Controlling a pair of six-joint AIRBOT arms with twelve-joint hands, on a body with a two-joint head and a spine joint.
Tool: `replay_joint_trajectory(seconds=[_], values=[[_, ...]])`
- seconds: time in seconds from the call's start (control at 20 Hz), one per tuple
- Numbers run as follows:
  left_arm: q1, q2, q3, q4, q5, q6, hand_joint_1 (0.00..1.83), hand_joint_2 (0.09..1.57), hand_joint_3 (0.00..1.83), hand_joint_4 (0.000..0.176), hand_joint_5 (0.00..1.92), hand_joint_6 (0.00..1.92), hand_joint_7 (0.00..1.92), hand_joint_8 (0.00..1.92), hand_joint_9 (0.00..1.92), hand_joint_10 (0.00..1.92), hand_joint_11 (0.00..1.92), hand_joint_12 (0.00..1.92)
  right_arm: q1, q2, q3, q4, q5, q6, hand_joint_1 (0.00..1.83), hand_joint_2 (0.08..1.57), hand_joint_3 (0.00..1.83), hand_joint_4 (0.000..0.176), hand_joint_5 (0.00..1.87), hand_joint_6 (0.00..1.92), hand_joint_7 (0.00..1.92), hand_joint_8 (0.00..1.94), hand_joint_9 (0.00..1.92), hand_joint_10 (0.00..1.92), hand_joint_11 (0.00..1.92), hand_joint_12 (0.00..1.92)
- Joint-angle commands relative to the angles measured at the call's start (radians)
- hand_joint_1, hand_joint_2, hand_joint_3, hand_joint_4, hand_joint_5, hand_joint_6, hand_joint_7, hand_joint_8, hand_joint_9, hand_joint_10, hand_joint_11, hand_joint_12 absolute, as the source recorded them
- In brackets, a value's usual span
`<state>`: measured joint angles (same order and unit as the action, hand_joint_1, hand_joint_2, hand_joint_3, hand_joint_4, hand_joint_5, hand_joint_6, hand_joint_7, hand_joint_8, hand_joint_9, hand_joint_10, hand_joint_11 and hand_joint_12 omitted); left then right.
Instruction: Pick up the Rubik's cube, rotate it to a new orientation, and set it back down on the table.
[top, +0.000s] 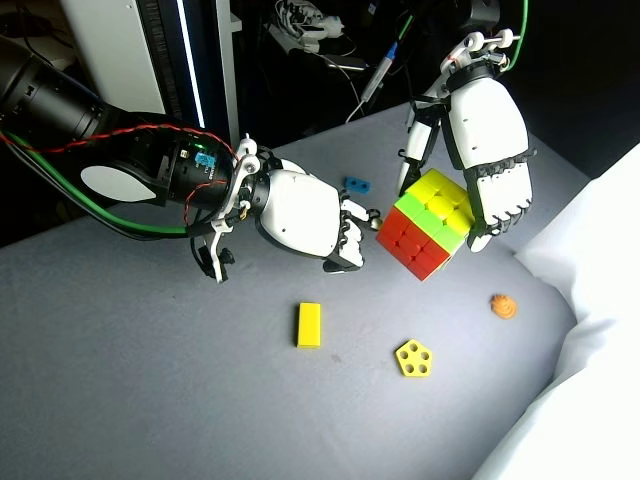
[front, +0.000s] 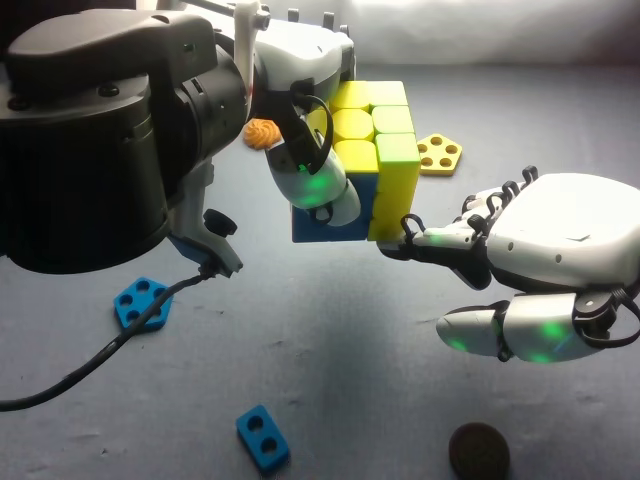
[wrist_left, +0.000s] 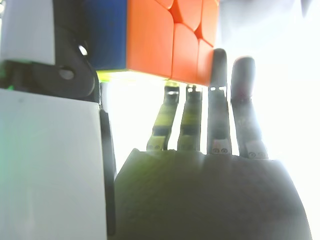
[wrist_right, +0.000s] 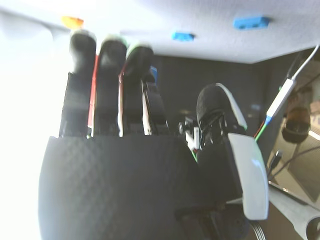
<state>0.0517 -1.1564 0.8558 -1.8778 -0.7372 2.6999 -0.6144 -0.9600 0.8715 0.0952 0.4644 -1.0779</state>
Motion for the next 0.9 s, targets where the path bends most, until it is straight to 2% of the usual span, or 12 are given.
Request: replay_joint_trajectory(seconds=[0.0, 0.15, 0.2, 0.25, 0.3, 0.4, 0.45, 0.5, 0.6, 0.65, 0.75, 0.85], values=[[-0.014, 0.005, -0.005, 0.053, 0.036, -0.007, 0.91, 1.37, 0.00, 0.000, 0.52, 1.68, 0.20, 1.67, 0.25, 1.66, 0.10, 1.80, 0.005, 0.003, 0.000, -0.005, 0.107, 0.010, 0.00, 1.38, 0.00, 0.000, 0.09, 0.00, 0.47, 1.78, 0.50, 1.92, 0.38, 1.92], [-0.015, 0.005, -0.005, 0.053, 0.036, -0.007, 1.01, 1.40, 0.00, 0.031, 0.46, 1.77, 0.51, 1.71, 0.28, 1.63, 0.12, 1.80, -0.018, 0.030, -0.017, -0.274, 0.129, 0.280, 0.00, 1.38, 0.00, 0.000, 0.10, 0.00, 0.48, 1.79, 0.51, 1.92, 0.38, 1.92], [-0.015, 0.005, -0.005, 0.053, 0.036, -0.007, 0.96, 1.37, 0.00, 0.000, 0.52, 1.69, 0.28, 1.66, 0.26, 1.63, 0.10, 1.80, -0.025, 0.046, -0.028, -0.360, 0.163, 0.365, 0.00, 1.38, 0.00, 0.000, 0.10, 0.00, 0.47, 1.79, 0.51, 1.92, 0.39, 1.92], [-0.015, 0.005, -0.005, 0.053, 0.036, -0.007, 0.96, 1.36, 0.00, 0.000, 0.54, 1.66, 0.23, 1.64, 0.25, 1.63, 0.10, 1.80, -0.026, 0.064, -0.041, -0.437, 0.192, 0.433, 0.00, 1.38, 0.00, 0.000, 0.10, 0.00, 0.46, 1.79, 0.51, 1.92, 0.39, 1.92], [-0.015, 0.005, -0.006, 0.053, 0.036, -0.007, 0.99, 1.40, 0.00, 0.003, 0.46, 1.76, 0.44, 1.72, 0.25, 1.66, 0.10, 1.81, -0.026, 0.076, -0.046, -0.509, 0.221, 0.506, 0.00, 1.38, 0.00, 0.000, 0.10, 0.00, 0.46, 1.79, 0.51, 1.92, 0.39, 1.92], [-0.015, 0.005, -0.005, 0.053, 0.035, -0.007, 0.97, 1.36, 0.00, 0.000, 0.54, 1.65, 0.21, 1.66, 0.25, 1.65, 0.11, 1.81, -0.024, 0.091, -0.045, -0.632, 0.291, 0.613, 0.00, 1.38, 0.00, 0.000, 0.09, 0.00, 0.45, 1.79, 0.49, 1.92, 0.38, 1.92], [-0.012, 0.005, -0.005, 0.053, 0.035, -0.010, 1.09, 1.24, 0.00, 0.000, 0.25, 1.64, 0.19, 1.65, 0.23, 1.65, 0.10, 1.80, -0.024, 0.100, -0.045, -0.673, 0.336, 0.643, 0.00, 1.38, 0.00, 0.000, 0.09, 0.00, 0.45, 1.80, 0.49, 1.92, 0.36, 1.92], [-0.008, 0.005, -0.005, 0.053, 0.035, -0.014, 1.16, 1.19, 0.00, 0.000, 0.21, 1.61, 0.21, 1.64, 0.24, 1.65, 0.09, 1.80, -0.022, 0.109, -0.046, -0.675, 0.366, 0.647, 0.00, 1.38, 0.00, 0.000, 0.10, 0.01, 0.46, 1.81, 0.50, 1.92, 0.35, 1.92], [0.003, 0.006, -0.009, 0.057, 0.035, -0.016, 1.01, 1.33, 0.01, 0.000, 0.55, 1.61, 0.23, 1.65, 0.26, 1.66, 0.12, 1.81, -0.011, 0.129, -0.048, -0.606, 0.368, 0.650, 0.00, 1.38, 0.00, 0.000, 0.11, 0.01, 0.45, 1.81, 0.50, 1.92, 0.36, 1.92], [0.012, 0.006, -0.012, 0.075, 0.036, -0.033, 1.02, 1.38, 0.01, 0.000, 0.48, 1.71, 0.45, 1.72, 0.26, 1.67, 0.12, 1.82, -0.004, 0.139, -0.048, -0.558, 0.354, 0.645, 0.00, 1.38, 0.00, 0.000, 0.10, 0.00, 0.44, 1.83, 0.48, 1.92, 0.35, 1.92], [0.044, 0.007, -0.021, 0.138, 0.036, -0.106, 1.02, 1.40, 0.00, 0.030, 0.47, 1.73, 0.51, 1.74, 0.26, 1.67, 0.13, 1.82, 0.018, 0.156, -0.048, -0.452, 0.309, 0.599, 0.00, 1.38, 0.00, 0.000, 0.08, 0.00, 0.44, 1.82, 0.48, 1.92, 0.36, 1.92], [0.080, 0.007, -0.029, 0.186, 0.036, -0.161, 1.02, 1.39, 0.00, 0.028, 0.47, 1.73, 0.53, 1.71, 0.30, 1.62, 0.14, 1.80, 0.032, 0.176, -0.047, -0.307, 0.307, 0.504, 0.00, 1.38, 0.00, 0.000, 0.09, 0.00, 0.45, 1.80, 0.48, 1.92, 0.34, 1.92]])
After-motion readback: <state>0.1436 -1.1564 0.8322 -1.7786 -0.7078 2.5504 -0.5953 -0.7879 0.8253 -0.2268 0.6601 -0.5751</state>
